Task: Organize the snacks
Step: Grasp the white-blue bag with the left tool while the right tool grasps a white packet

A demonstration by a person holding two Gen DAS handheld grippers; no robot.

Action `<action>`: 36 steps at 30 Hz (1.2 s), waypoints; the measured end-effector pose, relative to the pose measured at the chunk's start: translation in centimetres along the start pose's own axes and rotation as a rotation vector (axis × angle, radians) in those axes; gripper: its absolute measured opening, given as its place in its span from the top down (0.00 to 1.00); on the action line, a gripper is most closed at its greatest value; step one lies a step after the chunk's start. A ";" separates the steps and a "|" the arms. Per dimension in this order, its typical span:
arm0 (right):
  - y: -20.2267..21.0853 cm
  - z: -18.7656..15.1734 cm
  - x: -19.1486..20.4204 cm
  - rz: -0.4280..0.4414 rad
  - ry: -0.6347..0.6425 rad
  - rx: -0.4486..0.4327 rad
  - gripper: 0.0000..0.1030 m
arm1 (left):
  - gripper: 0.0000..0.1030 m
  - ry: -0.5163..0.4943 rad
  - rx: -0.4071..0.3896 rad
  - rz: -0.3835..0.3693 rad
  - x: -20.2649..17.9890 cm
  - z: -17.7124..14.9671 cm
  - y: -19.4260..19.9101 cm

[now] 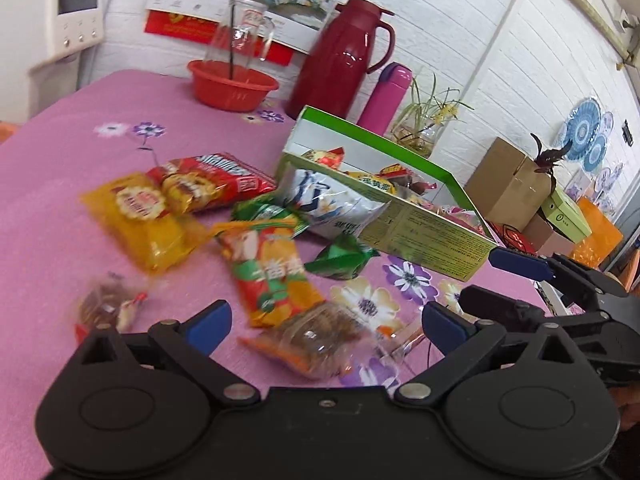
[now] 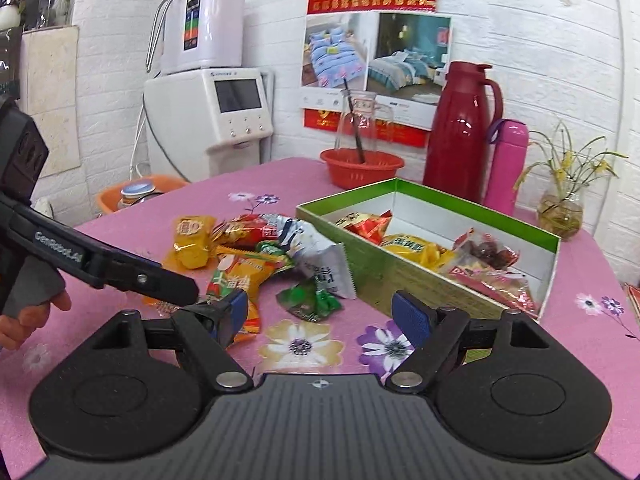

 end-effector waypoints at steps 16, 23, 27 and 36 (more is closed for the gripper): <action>-6.5 1.3 0.1 -0.023 0.011 0.062 0.00 | 0.13 -0.081 -0.081 -0.015 1.5 7.1 -3.9; -9.8 1.3 -1.7 -0.054 -0.025 0.104 0.02 | 0.46 -0.145 -0.047 -0.013 1.7 8.7 -9.2; -11.1 1.1 -2.0 -0.047 -0.049 0.124 0.07 | 0.52 -0.147 -0.042 -0.019 2.1 9.0 -10.8; -12.4 1.2 -0.8 -0.034 -0.018 0.135 0.28 | 0.57 -0.126 -0.007 -0.109 1.7 8.6 -12.2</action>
Point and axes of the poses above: each gripper's, at about its wrist camera, not at the fingertips, and y roughly against the way its jaws point, x to its left, z to its top, the point moved 9 cm from there along -y, roughly the way its jaws point, and after that the axes turned 3 degrees about -y, right-handed, at the moved point
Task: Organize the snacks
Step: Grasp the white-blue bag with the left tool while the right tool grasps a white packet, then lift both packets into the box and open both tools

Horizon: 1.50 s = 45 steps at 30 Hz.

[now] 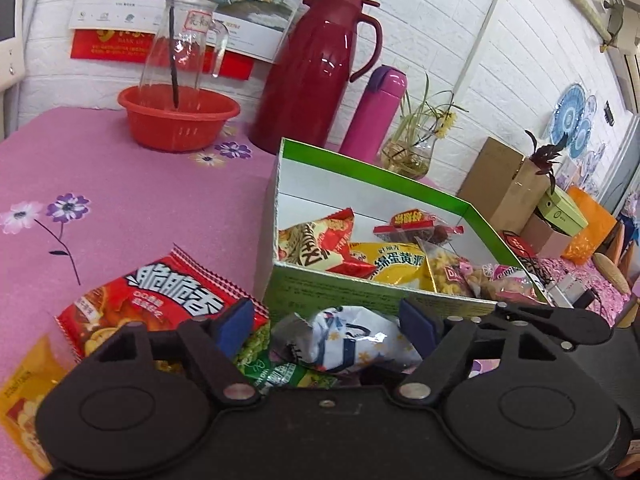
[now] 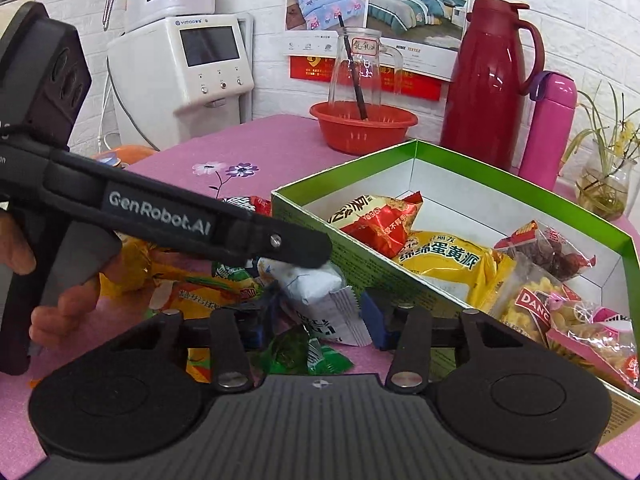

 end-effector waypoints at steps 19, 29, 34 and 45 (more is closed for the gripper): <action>4.9 0.7 2.4 -0.005 0.113 -0.077 0.46 | 0.67 -0.007 -0.063 -0.063 -4.0 0.7 4.3; 7.8 2.7 2.1 -0.011 0.130 -0.177 0.46 | 0.67 -0.022 -0.123 -0.103 -6.1 3.2 5.9; 7.8 3.4 1.5 -0.036 0.141 -0.207 0.47 | 0.67 -0.003 -0.126 -0.130 -6.2 4.5 5.1; 6.3 5.4 -1.9 -0.109 0.159 -0.260 0.47 | 0.67 -0.008 -0.158 -0.148 -6.6 7.8 1.5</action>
Point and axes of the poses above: each gripper's, at about its wrist camera, not at the fingertips, and y roughly against the way its jaws point, x to its left, z to its top, the point moved 9 cm from there along -y, roughly the way its jaws point, and after that the axes turned 3 degrees about -y, right-handed, at the moved point
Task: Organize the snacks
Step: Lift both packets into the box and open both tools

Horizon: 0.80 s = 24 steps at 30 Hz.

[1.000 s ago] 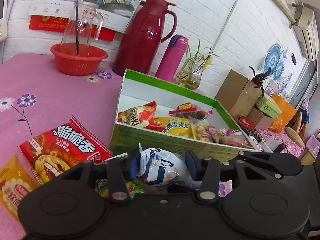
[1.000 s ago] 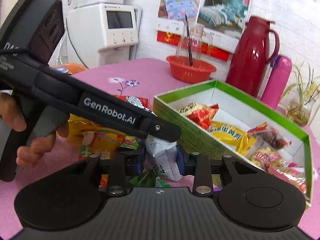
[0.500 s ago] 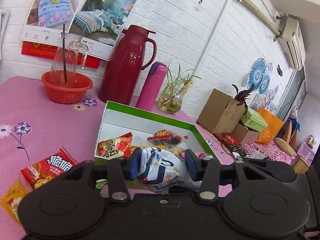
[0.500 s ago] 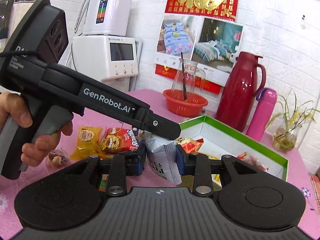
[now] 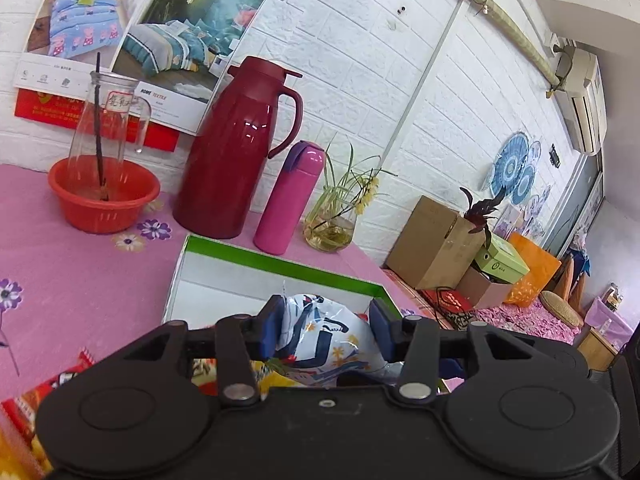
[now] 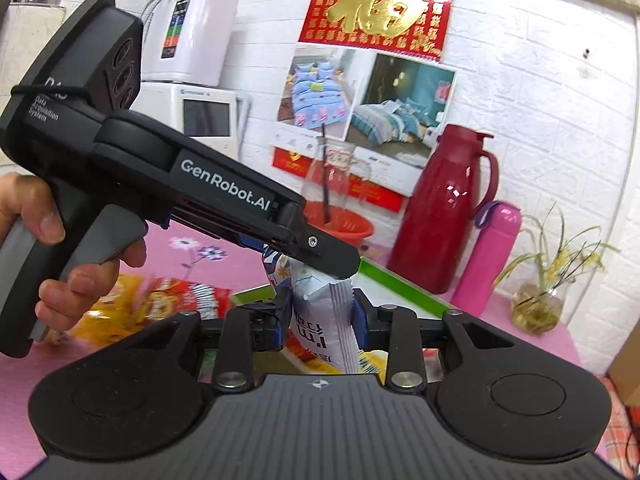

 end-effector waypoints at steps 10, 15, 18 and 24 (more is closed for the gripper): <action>-4.9 -3.6 -3.2 -0.146 0.111 0.105 0.00 | 0.00 0.085 0.012 0.147 5.2 -1.8 -2.2; -4.0 -3.6 -3.4 -0.127 0.056 0.104 0.00 | 0.00 0.077 0.023 0.182 5.9 -2.0 -0.9; -2.9 -2.8 -2.8 -0.114 0.045 0.081 0.00 | 0.00 0.072 0.010 0.179 5.3 -1.8 0.8; -1.3 -1.9 -1.2 -0.094 0.076 0.060 0.01 | 0.00 0.045 -0.019 0.212 4.4 -1.7 5.3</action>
Point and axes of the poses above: each gripper's, at about its wrist camera, not at the fingertips, and y roughly against the way its jaws point, x to its left, z to its top, the point moved 9 cm from there along -y, roughly the way its jaws point, and after that the axes turned 3 degrees about -y, right-handed, at the moved point
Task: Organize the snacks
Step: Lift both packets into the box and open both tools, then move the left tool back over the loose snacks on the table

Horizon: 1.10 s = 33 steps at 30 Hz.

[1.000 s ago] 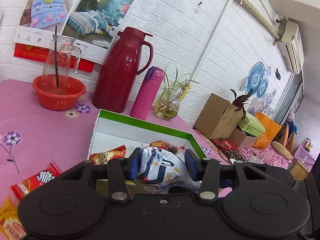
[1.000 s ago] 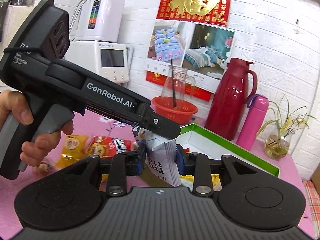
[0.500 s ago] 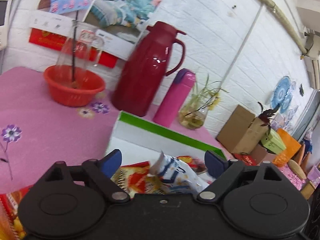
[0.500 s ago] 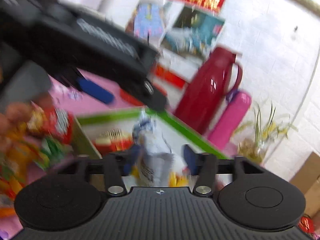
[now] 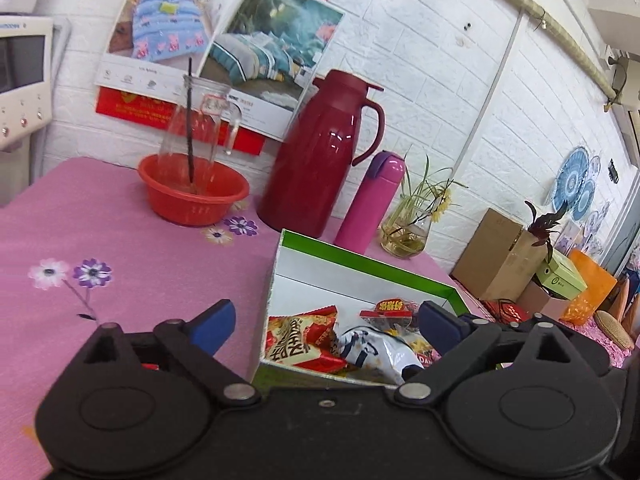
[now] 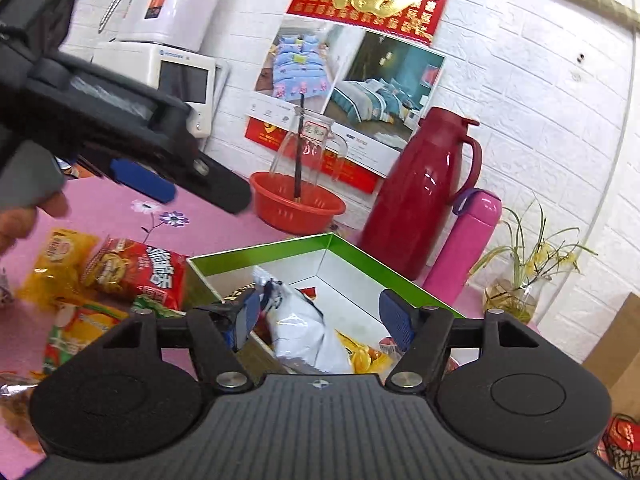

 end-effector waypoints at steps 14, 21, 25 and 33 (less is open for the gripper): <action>-4.0 -1.9 0.3 0.012 -0.101 0.132 0.59 | 0.00 0.023 0.005 0.097 5.0 -3.7 7.7; 1.4 -0.8 4.0 0.230 -0.143 0.097 0.02 | 0.00 0.087 0.018 0.109 7.3 -6.3 10.3; 2.2 -1.3 6.6 0.344 -0.162 0.161 0.01 | 0.00 0.113 0.050 0.125 8.0 -7.8 10.9; 1.0 -2.7 12.0 0.477 -0.054 0.260 0.12 | 0.20 0.143 0.127 -0.036 4.4 -10.5 10.3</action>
Point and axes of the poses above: each gripper's, at about its wrist camera, not at the fingertips, and y roughly against the way its jaws point, x to its left, z to its top, the point moved 9 cm from there along -y, roughly the way its jaws point, and after that the axes turned 3 degrees about -y, right-handed, at the moved point
